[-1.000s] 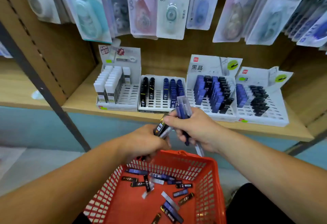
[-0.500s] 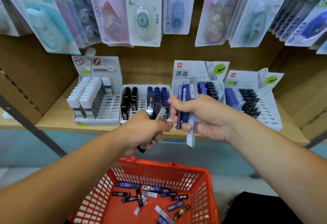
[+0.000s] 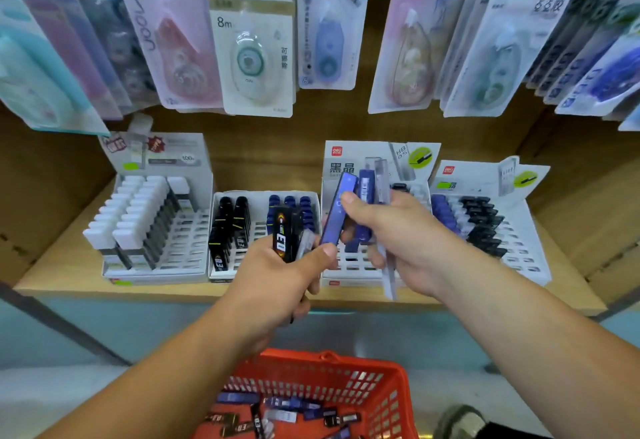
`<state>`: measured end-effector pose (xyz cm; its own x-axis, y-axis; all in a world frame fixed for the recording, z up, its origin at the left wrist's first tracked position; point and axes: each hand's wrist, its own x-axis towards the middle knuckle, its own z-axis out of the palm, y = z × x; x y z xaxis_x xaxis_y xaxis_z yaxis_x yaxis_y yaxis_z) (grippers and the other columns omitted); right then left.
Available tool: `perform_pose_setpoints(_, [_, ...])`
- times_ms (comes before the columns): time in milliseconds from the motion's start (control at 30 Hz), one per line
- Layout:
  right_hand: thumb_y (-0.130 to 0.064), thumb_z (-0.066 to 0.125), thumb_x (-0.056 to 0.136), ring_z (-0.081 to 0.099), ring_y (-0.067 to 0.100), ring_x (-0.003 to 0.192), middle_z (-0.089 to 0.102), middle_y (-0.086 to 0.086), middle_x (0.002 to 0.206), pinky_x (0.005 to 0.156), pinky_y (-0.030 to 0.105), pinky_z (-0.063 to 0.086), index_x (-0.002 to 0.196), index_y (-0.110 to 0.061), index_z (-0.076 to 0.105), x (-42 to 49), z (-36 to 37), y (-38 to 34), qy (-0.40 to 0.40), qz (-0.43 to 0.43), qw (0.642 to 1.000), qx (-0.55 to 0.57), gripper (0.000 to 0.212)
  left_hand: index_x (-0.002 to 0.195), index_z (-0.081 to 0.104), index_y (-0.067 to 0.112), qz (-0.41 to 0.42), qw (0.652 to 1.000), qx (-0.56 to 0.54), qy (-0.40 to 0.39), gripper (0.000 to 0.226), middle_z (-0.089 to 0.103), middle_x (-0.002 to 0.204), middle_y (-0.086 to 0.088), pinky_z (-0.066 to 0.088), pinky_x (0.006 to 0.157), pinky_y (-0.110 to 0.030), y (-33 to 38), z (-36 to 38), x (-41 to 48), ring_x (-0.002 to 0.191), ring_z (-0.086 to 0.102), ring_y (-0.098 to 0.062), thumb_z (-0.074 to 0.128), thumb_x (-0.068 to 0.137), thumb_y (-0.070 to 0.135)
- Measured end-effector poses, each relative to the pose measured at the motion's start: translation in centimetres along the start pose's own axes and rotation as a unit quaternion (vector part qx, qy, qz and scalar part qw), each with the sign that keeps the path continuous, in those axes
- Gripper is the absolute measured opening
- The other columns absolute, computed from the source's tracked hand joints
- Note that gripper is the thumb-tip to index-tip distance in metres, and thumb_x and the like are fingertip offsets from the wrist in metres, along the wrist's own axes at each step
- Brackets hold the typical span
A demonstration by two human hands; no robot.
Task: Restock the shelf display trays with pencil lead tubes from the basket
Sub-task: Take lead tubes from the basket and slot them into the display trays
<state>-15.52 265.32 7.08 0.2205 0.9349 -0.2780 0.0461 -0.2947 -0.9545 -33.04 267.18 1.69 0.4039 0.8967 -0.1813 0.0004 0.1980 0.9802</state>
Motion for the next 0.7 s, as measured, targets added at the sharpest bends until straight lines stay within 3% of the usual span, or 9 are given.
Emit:
perform_pose_setpoints(100, [-0.025,0.066,0.101,0.049,0.013,0.053,0.074,0.003,0.074,0.037,0.021,0.023,0.097,-0.017,0.068,0.4,-2.0,0.3,0.034,-0.021,0.999,-0.026,0.009,0.084,0.066,0.013,-0.019,1.0,0.0,-0.024,0.017,0.049,0.071,-0.017,0.024,0.048,-0.025,0.0,-0.4,0.1,0.057,0.035,-0.025,0.074,0.096,0.022])
perform_pose_setpoints(233, [-0.018,0.069,0.098,0.046,0.016,0.054,0.073,0.013,0.083,0.035,0.018,0.022,0.101,-0.01,0.069,0.8,-3.2,0.2,-0.005,-0.05,0.998,0.037,0.008,0.087,0.063,0.015,-0.035,0.998,0.014,-0.042,0.026,0.046,0.073,-0.015,0.018,0.054,-0.037,-0.3,-0.7,0.6,0.066,0.03,-0.031,0.08,0.084,0.033])
perform_pose_setpoints(367, [-0.022,0.071,0.096,0.045,0.015,0.053,0.073,0.013,0.085,0.034,0.018,0.023,0.111,-0.006,0.07,0.8,-3.8,0.1,-0.015,-0.058,0.997,0.056,0.022,0.093,0.058,0.002,-0.042,0.998,0.035,-0.023,0.034,0.045,0.067,-0.014,0.018,0.054,-0.039,-0.3,-0.8,1.1,0.063,0.031,-0.028,0.078,0.092,0.03])
perform_pose_setpoints(467, [-0.022,0.076,0.094,0.039,0.013,0.041,0.061,0.012,0.063,0.036,0.02,0.025,0.099,-0.012,0.071,0.8,-4.2,0.3,0.032,-0.058,0.997,-0.031,0.013,0.081,0.061,0.017,-0.043,0.996,0.066,-0.047,0.025,0.043,0.066,-0.013,0.016,0.055,-0.043,-0.2,-0.3,1.4,0.057,0.03,-0.023,0.077,0.09,0.034])
perform_pose_setpoints(533, [-0.023,0.078,0.092,0.039,0.013,0.038,0.054,0.01,0.054,0.038,0.021,0.029,0.086,-0.018,0.068,0.9,-4.5,0.5,0.048,-0.069,0.993,-0.081,0.013,0.083,0.063,0.017,-0.045,0.995,0.077,-0.043,0.021,0.045,0.066,-0.012,0.018,0.051,-0.033,-0.4,0.4,1.6,0.052,0.031,-0.019,0.075,0.095,0.03])
perform_pose_setpoints(600, [-0.021,0.078,0.092,0.042,0.011,0.039,0.055,0.003,0.051,0.04,0.019,0.033,0.08,-0.02,0.065,1.1,-5.1,0.5,0.068,-0.095,0.987,-0.108,0.018,0.09,0.066,0.012,-0.046,0.996,0.065,-0.029,0.019,0.053,0.066,-0.011,0.024,0.049,-0.027,-0.5,1.0,1.9,0.052,0.036,-0.02,0.073,0.096,0.028])
perform_pose_setpoints(700, [-0.022,0.077,0.093,0.052,0.004,0.048,0.062,-0.01,0.057,0.051,0.018,0.041,0.083,-0.023,0.067,1.5,-5.9,0.4,0.105,-0.158,0.965,-0.181,0.013,0.088,0.071,0.017,-0.052,0.998,0.032,-0.009,0.011,0.067,0.074,-0.009,0.03,0.051,-0.027,-0.5,1.4,2.3,0.062,0.051,-0.022,0.069,0.099,0.021])
